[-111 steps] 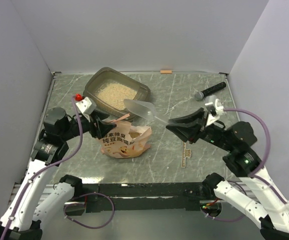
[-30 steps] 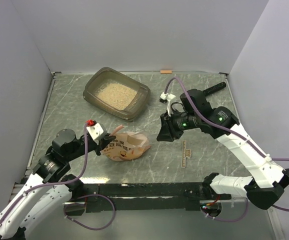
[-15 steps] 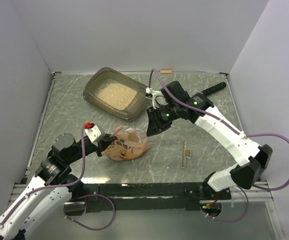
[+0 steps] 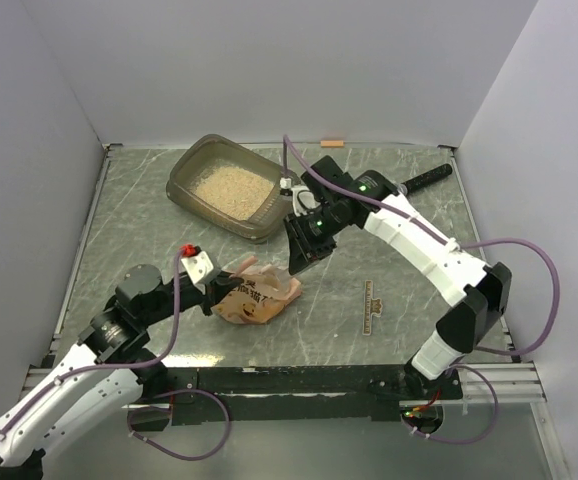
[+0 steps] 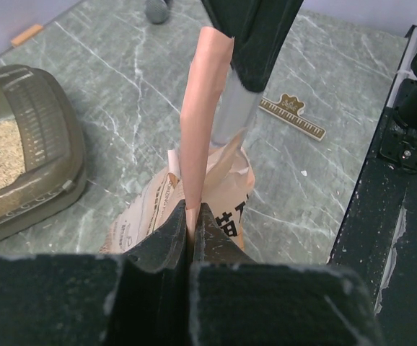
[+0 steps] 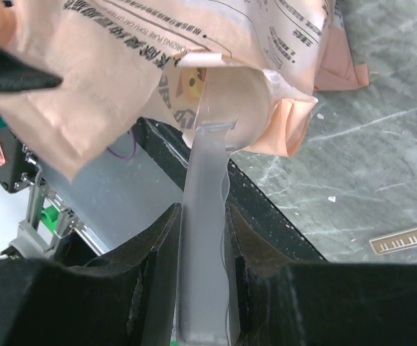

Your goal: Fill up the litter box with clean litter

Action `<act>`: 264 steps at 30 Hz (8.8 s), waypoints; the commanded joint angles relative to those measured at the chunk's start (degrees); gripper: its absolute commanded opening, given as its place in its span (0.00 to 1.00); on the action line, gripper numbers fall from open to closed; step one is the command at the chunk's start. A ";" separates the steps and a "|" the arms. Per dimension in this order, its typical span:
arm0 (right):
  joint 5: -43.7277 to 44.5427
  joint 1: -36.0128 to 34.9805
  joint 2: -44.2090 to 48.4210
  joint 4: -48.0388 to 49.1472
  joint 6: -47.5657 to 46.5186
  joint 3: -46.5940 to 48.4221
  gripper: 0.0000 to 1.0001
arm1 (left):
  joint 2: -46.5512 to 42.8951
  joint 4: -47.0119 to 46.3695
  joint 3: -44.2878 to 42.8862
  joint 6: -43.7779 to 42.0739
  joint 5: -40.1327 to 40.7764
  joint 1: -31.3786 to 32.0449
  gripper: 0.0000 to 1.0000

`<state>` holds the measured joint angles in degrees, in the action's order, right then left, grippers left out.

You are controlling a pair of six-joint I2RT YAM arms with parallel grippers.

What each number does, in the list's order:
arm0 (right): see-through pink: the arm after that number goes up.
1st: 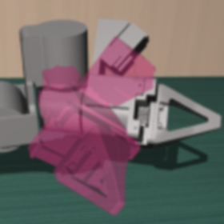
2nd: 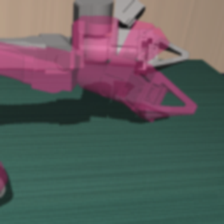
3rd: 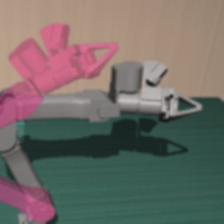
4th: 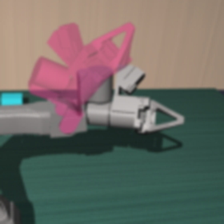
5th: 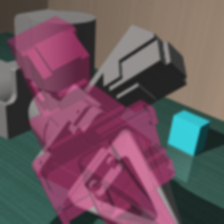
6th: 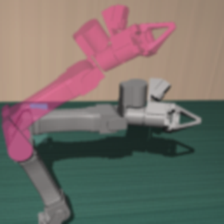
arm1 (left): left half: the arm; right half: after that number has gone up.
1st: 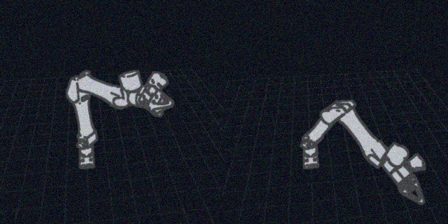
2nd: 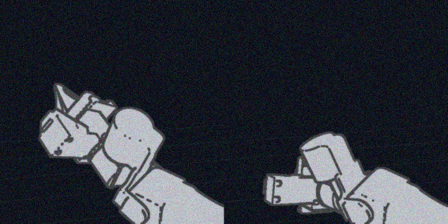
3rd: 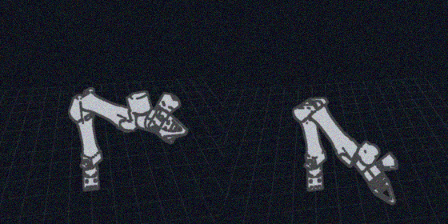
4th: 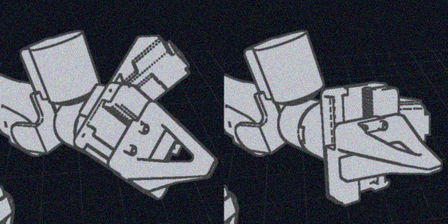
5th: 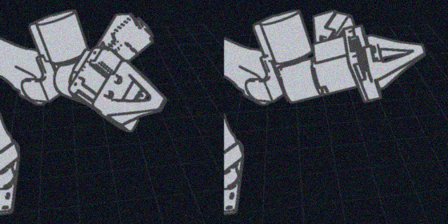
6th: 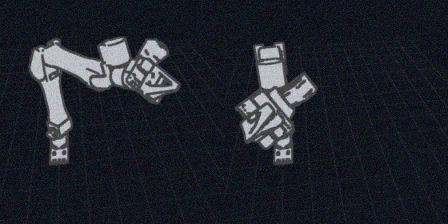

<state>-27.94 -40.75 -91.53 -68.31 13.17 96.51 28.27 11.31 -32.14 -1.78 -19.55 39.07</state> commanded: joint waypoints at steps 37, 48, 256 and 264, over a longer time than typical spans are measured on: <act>-28.92 4.37 12.17 93.12 30.32 -61.61 0.00 | 1.87 5.46 -2.92 -1.03 21.38 3.29 0.01; -25.50 -3.89 -8.65 130.00 51.33 -55.30 0.00 | 3.90 12.58 -8.64 -2.26 33.43 3.38 0.01; -4.40 -1.35 23.59 19.01 0.81 -17.59 0.00 | -8.59 3.02 1.12 1.17 21.49 4.44 0.01; -7.21 -2.84 15.69 22.51 1.68 -15.30 0.00 | -8.59 2.75 1.12 1.17 19.99 4.44 0.01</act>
<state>-32.51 -42.65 -72.99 -49.98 13.74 78.04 19.53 17.50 -29.85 -2.09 3.68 43.33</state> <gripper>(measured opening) 0.320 0.044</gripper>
